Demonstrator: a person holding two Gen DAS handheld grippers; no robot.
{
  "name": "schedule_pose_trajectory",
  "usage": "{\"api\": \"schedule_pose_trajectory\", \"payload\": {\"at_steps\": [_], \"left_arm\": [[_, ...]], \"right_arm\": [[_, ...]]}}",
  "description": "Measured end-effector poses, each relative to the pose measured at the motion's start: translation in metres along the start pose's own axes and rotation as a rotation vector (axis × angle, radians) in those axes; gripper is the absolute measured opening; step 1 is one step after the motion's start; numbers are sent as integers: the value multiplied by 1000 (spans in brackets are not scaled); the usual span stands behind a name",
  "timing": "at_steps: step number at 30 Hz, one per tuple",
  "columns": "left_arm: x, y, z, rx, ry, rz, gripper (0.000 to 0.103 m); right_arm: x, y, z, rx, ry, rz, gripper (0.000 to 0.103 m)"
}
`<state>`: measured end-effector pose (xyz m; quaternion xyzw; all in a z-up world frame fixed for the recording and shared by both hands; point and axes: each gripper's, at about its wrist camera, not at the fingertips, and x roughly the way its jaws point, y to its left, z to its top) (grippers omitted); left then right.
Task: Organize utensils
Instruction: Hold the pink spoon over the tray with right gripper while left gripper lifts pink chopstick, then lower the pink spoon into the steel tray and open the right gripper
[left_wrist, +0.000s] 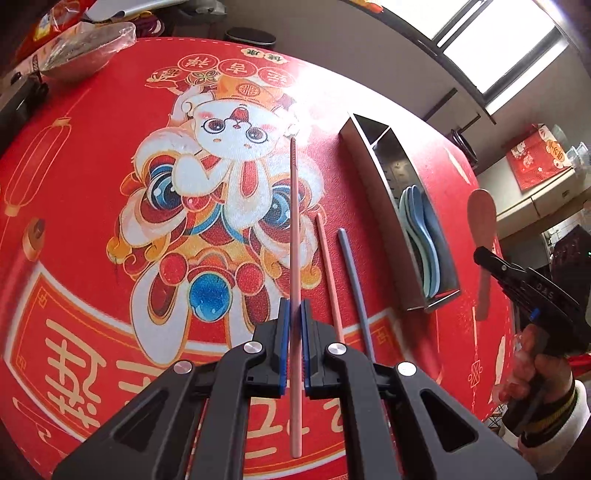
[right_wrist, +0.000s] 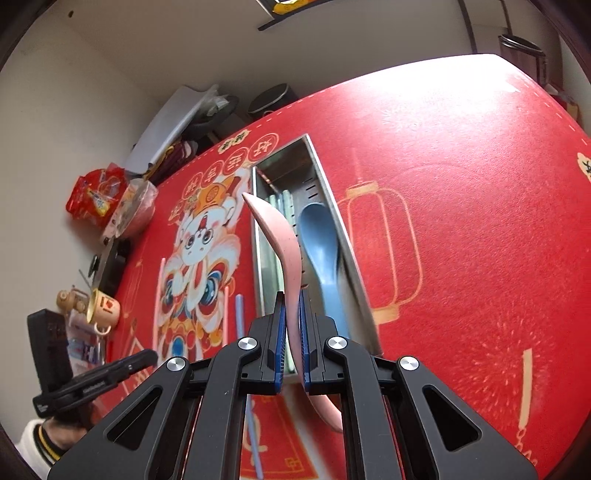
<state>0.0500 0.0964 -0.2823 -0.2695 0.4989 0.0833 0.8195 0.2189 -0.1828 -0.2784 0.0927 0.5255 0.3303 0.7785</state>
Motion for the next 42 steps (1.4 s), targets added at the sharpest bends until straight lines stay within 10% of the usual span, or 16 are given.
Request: {"api": "schedule_pose_trajectory", "payload": {"at_steps": [18,42], "left_arm": [[-2,-22,10,17,-23,-79,6],[1,-45,10,59,-3,-102,6]], "right_arm": [[63,-10,25,86,170,-103,7],[67,-10,34,28,140,-116,7]]}}
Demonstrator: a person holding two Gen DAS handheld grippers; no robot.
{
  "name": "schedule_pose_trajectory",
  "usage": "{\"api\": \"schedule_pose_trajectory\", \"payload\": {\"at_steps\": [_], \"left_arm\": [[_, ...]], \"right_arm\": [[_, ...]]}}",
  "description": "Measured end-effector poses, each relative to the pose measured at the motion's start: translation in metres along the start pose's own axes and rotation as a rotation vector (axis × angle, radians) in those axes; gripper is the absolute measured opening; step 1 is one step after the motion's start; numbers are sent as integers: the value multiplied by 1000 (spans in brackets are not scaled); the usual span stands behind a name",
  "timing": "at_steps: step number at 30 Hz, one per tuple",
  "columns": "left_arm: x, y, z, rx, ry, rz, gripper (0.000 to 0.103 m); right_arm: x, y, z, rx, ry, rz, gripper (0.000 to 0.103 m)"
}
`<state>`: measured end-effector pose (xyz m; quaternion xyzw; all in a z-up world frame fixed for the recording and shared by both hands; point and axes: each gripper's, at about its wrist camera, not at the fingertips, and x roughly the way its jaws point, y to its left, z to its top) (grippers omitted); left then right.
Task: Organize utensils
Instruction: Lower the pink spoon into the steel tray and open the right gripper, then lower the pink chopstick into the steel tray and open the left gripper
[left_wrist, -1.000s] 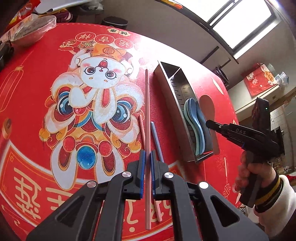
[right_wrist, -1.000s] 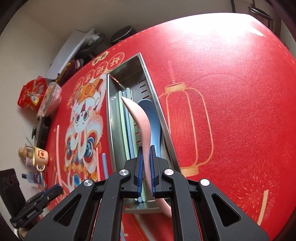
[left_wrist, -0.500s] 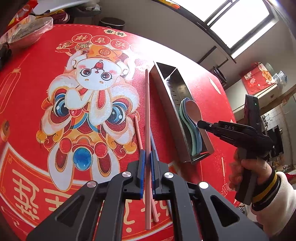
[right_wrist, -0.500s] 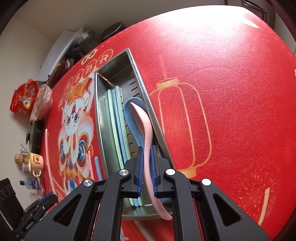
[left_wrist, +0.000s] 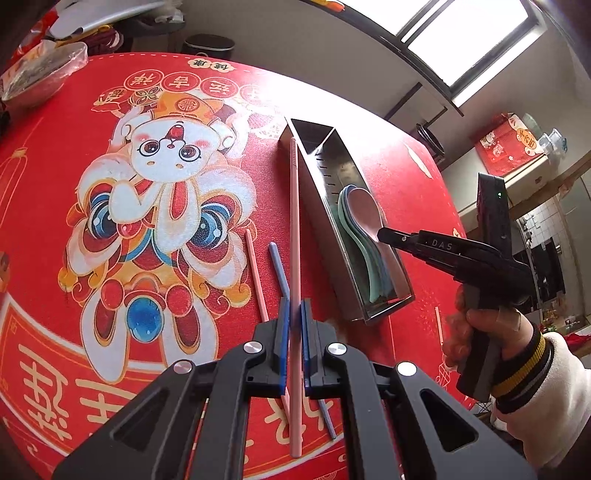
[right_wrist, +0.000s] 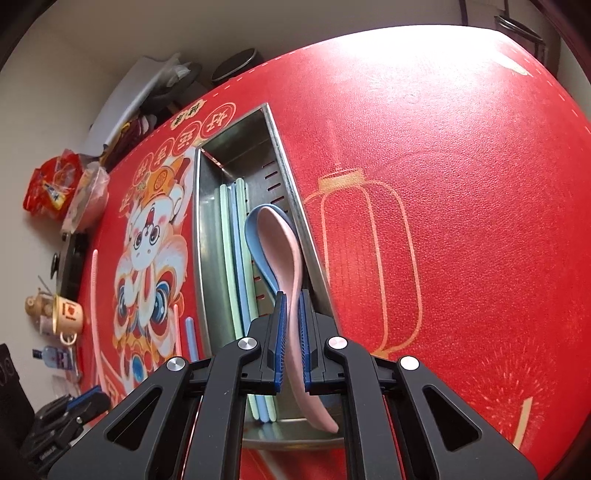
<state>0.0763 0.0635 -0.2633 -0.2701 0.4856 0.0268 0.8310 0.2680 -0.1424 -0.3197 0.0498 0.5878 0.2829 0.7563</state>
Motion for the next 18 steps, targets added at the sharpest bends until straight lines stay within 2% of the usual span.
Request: {"api": "schedule_pose_trajectory", "payload": {"at_steps": [4,9,11,12,14,17,18], "left_arm": [[-2,2,-1,-11,-2,2,6],[0,0,3,-25,3,-7,6],[5,-5,6,-30,9,-14,6],[7,-8,9,-32,12,-20,6],[14,-16,13,-32,16,-30,6],[27,-33,22,-32,19,-44,6],[32,-39,25,-36,17,-49,6]], "right_arm": [[3,-1,2,5,13,-6,7],[-21,5,-4,-38,-27,-28,10],[-32,7,-9,-55,-47,-47,34],[-39,7,-12,-62,-72,-57,59],[-50,6,-17,-81,-101,-54,61],[-56,1,-22,-87,-90,-43,66],[-57,-2,-23,-87,-82,-28,71]]}}
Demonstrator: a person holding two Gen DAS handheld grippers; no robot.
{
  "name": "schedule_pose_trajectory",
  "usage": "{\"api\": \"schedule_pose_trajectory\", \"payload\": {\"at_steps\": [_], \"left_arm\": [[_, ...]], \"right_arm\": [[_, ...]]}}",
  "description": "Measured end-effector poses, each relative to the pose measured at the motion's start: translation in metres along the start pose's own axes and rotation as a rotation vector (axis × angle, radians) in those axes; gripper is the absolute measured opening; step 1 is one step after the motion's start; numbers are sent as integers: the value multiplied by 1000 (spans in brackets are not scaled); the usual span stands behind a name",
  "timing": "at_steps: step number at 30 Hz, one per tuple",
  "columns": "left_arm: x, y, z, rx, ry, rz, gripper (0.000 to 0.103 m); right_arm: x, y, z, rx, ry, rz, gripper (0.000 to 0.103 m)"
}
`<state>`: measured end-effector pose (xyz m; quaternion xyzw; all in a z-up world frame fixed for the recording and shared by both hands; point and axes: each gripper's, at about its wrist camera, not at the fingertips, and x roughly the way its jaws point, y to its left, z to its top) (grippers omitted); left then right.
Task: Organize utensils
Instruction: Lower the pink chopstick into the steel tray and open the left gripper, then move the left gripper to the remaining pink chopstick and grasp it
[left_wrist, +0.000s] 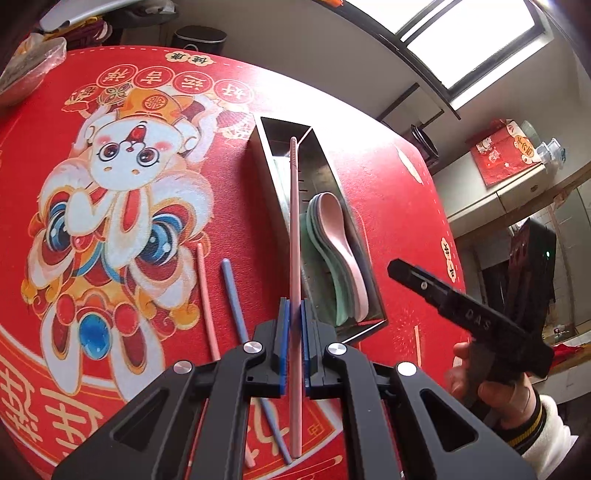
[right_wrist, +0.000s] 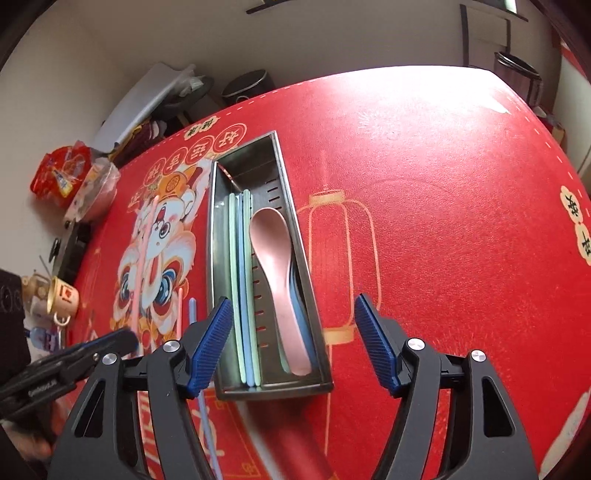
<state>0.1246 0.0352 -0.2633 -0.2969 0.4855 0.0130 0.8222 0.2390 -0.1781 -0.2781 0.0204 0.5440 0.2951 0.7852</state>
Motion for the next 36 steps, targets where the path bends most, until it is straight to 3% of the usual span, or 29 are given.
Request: {"api": "schedule_pose_trajectory", "payload": {"at_steps": [3,10,16,29,36], "left_arm": [[14,-13,10,-33,-14,-13,6],[50,-21,32,-183,-48,-29,6],[73,-22,40,-235,-65,11,6],[101,-26,40,-175,-17,120,6],[77,-31,39,-84,-45,127,30]], "right_arm": [[-4,-10,-2,3,9,8,87],[-9,-40,2,6,24,-36,87],[-12,-64,1,8,52,-75,87],[-16,-87,-6,74,35,-73,87],[-22,-85,-15,136,-14,-31,87]]}}
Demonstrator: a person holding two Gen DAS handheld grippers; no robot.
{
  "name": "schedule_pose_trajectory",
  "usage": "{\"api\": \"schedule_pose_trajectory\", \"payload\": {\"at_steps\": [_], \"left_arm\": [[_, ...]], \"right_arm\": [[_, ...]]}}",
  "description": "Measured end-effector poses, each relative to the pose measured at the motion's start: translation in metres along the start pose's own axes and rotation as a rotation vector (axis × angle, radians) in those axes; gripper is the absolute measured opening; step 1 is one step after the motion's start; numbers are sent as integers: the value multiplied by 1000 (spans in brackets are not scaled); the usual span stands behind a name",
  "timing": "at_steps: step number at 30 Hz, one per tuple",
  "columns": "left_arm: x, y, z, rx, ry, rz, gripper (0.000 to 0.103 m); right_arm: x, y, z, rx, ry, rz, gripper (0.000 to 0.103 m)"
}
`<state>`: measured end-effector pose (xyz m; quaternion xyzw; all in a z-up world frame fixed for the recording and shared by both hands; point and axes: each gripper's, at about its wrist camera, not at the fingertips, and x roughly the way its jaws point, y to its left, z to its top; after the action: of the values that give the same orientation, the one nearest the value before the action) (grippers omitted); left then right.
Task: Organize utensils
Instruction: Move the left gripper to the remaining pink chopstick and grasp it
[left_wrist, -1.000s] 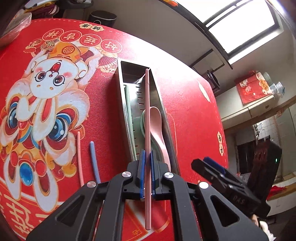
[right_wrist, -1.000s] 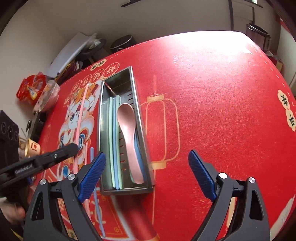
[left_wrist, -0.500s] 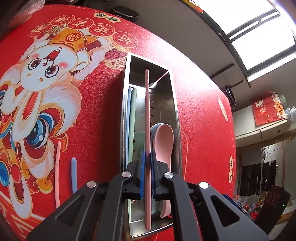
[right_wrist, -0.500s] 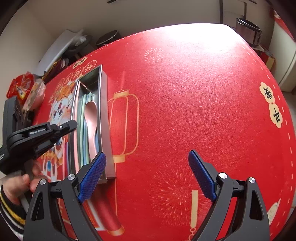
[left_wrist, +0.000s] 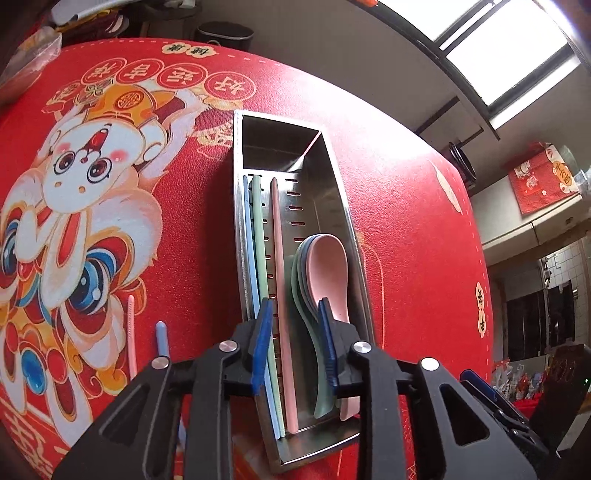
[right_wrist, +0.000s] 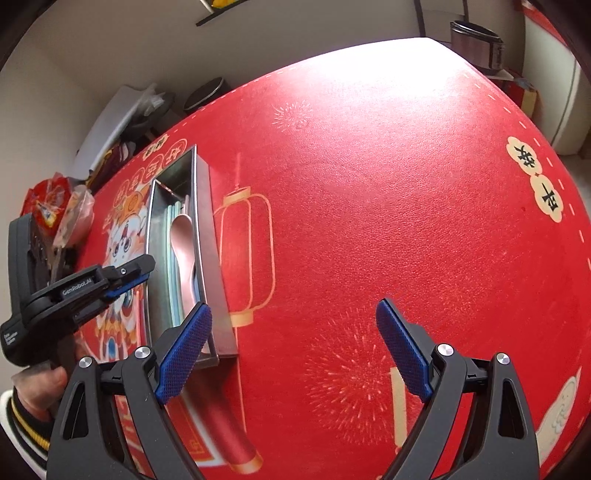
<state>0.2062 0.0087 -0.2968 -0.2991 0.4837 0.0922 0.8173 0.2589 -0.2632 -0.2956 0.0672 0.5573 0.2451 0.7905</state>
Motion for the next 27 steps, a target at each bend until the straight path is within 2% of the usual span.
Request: {"api": "schedule_pose_trajectory", "payload": {"at_steps": [1,3,5,6,11,13,16,21,27], "left_arm": [[-6,1,0,15,-11,-4,33],[-22,6,-2,46,-43,-8,47],[-37,13,-7,76,-71,-2,57],[-44,17,-10,91,-81,7,60],[-66,45,-32,170,-89,100,79],[-67,58,-45,201,-70,153,81],[-61,75,-66,224,-11,208,82],[-50,91,-95,232,39,237,82],[-40,89,-102,263,46,242,80]], "right_arm": [[-2,2,-2,5,-23,14,87],[-8,6,-7,11,-76,43,87],[-14,13,-11,5,-128,59,87],[-15,18,-14,-2,-142,66,87],[-9,46,-29,-58,-127,109,87],[-4,55,-36,-79,-93,134,87],[3,67,-47,-116,-76,88,87],[13,76,-64,-155,-24,69,87],[26,78,-80,-175,46,36,87]]}}
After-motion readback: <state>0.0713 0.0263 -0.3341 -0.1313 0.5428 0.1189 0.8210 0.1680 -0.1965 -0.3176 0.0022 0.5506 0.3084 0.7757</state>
